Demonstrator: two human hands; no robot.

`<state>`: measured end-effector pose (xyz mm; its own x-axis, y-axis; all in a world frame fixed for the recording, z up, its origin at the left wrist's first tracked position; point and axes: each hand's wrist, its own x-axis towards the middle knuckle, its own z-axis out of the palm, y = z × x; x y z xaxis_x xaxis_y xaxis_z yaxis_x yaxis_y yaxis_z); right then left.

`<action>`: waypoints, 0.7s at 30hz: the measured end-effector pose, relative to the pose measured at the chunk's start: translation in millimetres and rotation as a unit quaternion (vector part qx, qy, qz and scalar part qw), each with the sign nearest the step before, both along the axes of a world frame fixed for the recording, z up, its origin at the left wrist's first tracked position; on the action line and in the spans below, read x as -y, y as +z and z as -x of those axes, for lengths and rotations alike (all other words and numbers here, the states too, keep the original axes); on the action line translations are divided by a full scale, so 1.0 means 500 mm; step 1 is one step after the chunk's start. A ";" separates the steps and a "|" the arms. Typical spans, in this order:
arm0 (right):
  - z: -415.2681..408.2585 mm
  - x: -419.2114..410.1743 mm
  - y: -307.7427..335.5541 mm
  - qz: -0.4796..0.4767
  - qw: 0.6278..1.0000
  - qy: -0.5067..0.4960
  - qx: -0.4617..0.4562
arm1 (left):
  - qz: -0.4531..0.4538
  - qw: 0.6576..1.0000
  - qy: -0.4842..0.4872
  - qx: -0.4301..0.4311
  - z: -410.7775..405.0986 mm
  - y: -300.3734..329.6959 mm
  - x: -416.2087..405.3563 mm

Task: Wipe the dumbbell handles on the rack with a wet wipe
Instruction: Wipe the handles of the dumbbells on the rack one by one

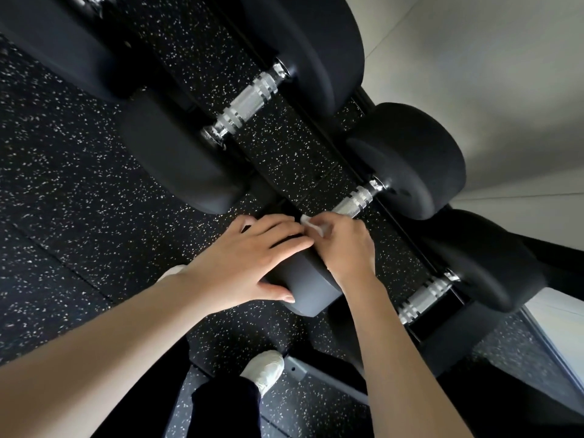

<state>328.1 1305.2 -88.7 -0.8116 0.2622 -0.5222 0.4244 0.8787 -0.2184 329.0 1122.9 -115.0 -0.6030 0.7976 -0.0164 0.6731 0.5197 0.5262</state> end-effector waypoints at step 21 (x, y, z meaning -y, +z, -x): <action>0.092 -0.064 0.005 -0.167 0.978 -0.013 -0.121 | -0.015 1.000 0.011 0.017 -0.005 -0.011 0.004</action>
<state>282.0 1337.0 -86.4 -0.8913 0.4082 -0.1974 0.4194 0.9076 -0.0171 331.4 1121.0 -120.5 -0.6201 0.7844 -0.0133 0.6428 0.5177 0.5646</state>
